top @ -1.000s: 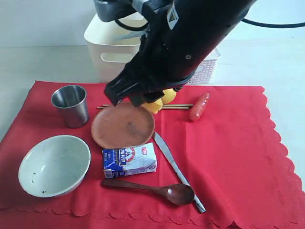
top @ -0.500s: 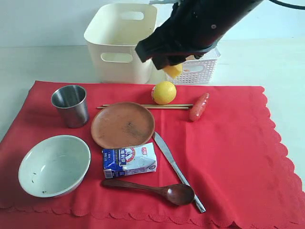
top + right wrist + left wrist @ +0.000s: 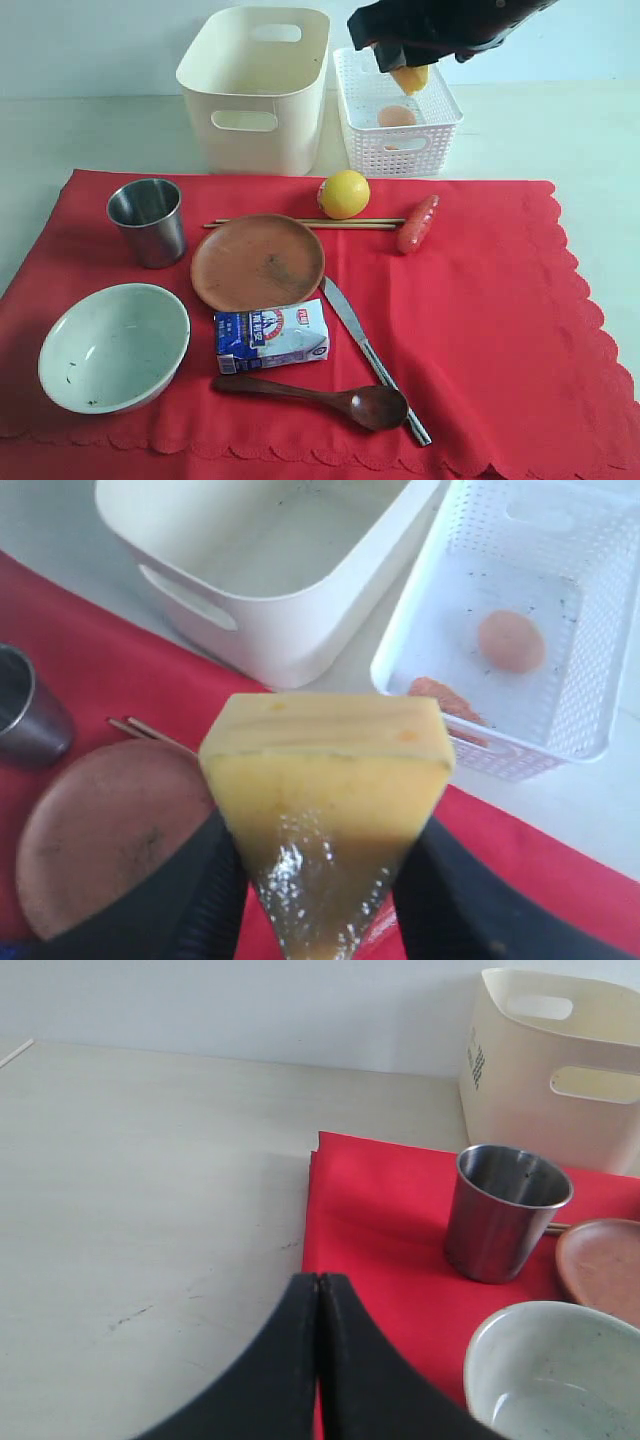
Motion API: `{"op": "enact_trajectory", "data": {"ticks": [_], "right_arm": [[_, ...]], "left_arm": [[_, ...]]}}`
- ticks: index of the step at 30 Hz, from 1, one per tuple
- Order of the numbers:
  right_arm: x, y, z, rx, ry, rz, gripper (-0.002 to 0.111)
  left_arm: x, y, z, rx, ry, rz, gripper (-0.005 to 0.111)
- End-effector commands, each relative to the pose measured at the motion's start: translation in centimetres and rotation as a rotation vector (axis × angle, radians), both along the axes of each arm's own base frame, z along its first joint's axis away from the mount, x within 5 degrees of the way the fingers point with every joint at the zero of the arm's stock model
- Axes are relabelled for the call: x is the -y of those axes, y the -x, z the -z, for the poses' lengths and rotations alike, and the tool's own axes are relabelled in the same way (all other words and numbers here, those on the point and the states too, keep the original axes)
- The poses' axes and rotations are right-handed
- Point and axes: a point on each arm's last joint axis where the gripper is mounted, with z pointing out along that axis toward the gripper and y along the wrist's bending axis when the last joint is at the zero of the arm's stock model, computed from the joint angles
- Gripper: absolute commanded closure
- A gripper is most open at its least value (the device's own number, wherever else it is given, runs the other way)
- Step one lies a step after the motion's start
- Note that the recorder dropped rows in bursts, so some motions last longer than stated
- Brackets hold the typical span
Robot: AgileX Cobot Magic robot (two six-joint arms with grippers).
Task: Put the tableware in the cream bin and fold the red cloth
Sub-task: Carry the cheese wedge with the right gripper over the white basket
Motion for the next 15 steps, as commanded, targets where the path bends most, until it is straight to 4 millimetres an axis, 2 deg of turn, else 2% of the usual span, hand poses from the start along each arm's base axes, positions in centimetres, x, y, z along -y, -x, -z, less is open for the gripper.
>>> {"op": "enact_trajectory", "data": {"ticks": [1, 7, 15], "right_arm": [[0.9, -1.7, 0.5, 0.047, -0.017, 0.04, 0.108], [1.4, -4.4, 1.1, 0.056, -0.024, 0.084, 0.108], [0.4, -9.2, 2.3, 0.102, -0.042, 0.105, 0.108]], "left_arm": [[0.0, 0.0, 0.0, 0.011, 0.006, -0.002, 0.107], [0.0, 0.0, 0.0, 0.011, 0.006, -0.002, 0.107], [0.0, 0.0, 0.0, 0.011, 0.006, -0.002, 0.107]]}}
